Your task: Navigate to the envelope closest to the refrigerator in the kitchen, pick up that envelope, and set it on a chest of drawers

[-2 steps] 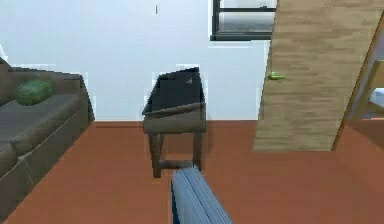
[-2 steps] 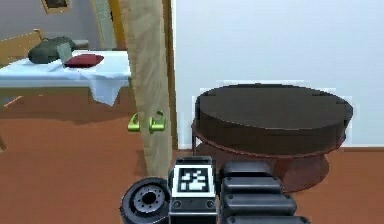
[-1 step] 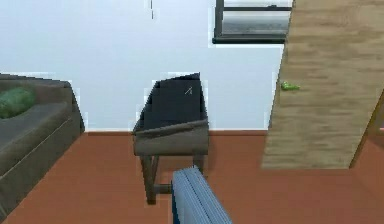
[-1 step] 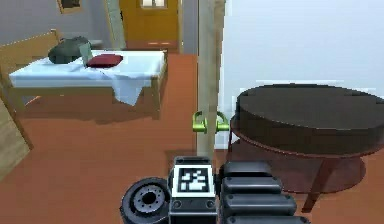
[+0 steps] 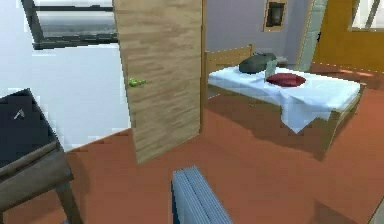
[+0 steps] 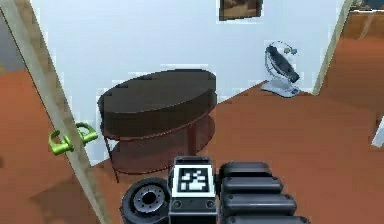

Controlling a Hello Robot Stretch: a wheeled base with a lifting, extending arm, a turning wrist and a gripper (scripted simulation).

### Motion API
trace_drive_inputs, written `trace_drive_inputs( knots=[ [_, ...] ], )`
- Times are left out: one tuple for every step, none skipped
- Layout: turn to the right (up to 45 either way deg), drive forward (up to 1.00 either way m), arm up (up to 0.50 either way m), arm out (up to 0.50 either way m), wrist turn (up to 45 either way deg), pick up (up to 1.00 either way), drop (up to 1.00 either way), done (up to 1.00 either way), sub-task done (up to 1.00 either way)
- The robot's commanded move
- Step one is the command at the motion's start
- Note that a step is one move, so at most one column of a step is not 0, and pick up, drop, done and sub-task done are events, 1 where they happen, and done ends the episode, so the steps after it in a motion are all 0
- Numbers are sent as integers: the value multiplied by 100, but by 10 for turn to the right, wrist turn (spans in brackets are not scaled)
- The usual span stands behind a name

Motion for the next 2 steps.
trace_drive_inputs(
  knots=[
    [0,60,0,0,0,0,0,0,0],
    [330,0,0,0,0,0,0,0,0]
  ],
)
